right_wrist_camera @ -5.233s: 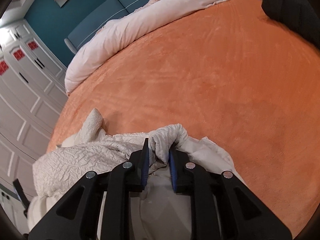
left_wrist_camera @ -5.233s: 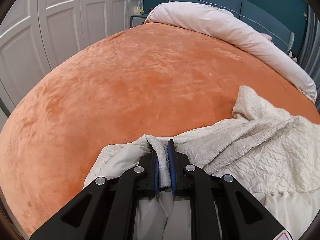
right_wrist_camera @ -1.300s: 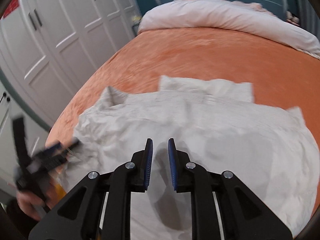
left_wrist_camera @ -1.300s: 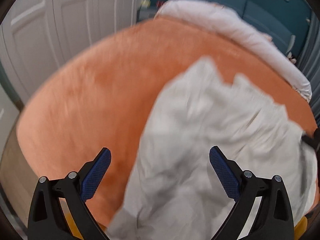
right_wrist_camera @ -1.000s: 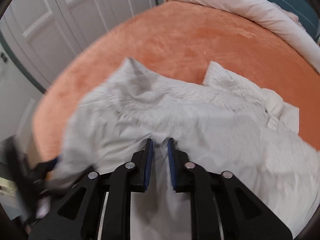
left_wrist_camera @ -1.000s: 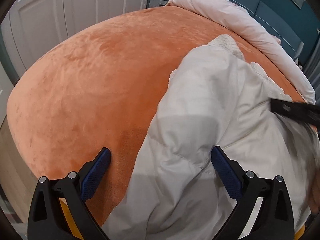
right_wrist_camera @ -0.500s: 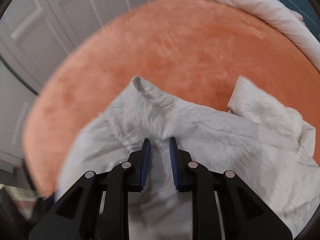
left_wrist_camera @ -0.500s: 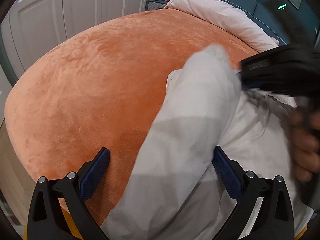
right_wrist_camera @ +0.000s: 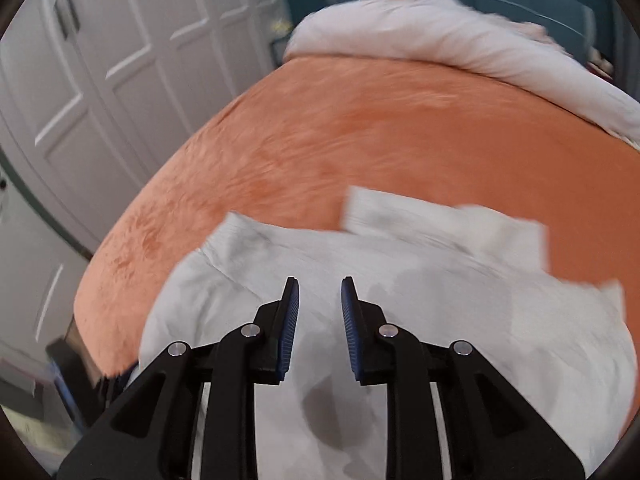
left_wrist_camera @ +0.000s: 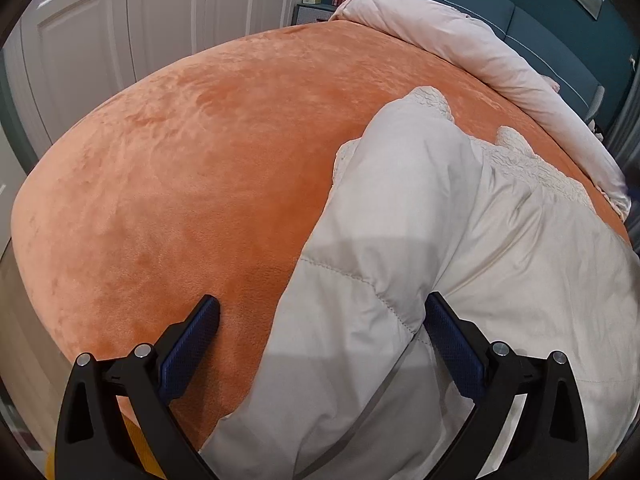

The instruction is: Fold large clothes

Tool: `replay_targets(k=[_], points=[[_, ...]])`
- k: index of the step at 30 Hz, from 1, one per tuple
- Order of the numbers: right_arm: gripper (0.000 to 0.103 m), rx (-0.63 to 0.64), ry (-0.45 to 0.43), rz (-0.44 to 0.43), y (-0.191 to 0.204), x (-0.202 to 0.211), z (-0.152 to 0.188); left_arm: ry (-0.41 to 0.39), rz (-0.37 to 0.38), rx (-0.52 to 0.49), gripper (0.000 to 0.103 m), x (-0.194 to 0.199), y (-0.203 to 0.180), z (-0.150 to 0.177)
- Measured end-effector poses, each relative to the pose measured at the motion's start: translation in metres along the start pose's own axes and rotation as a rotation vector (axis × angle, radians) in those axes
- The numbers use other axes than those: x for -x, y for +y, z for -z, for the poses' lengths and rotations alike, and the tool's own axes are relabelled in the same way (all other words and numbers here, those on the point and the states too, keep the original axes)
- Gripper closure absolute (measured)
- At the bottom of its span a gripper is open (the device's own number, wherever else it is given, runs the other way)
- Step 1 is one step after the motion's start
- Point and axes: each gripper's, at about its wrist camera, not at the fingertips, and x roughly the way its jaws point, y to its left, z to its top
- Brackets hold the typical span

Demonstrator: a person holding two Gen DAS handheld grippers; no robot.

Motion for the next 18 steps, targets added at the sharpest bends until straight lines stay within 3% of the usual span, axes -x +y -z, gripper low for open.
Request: replay_targets(k=[5, 10, 13, 18], points=[[0.08, -0.123, -0.007, 0.045, -0.053, 0.034, 0.032, -0.004, 0.039, 0.061, 0.005, 0.014, 0.011, -0.001], [0.08, -0.201, 0.087, 0.033, -0.083, 0.009, 0.053, -0.056, 0.11, 0.204, 0.005, 0.046, 0.04, -0.004], [0.081, -0.233, 0.157, 0.021, -0.092, -0.015, 0.069, 0.008, 0.137, 0.256, 0.005, 0.04, 0.054, -0.008], [0.082, -0.207, 0.173, 0.026, -0.091, -0.034, 0.082, 0.089, 0.213, 0.273, 0.005, 0.02, 0.051, -0.016]])
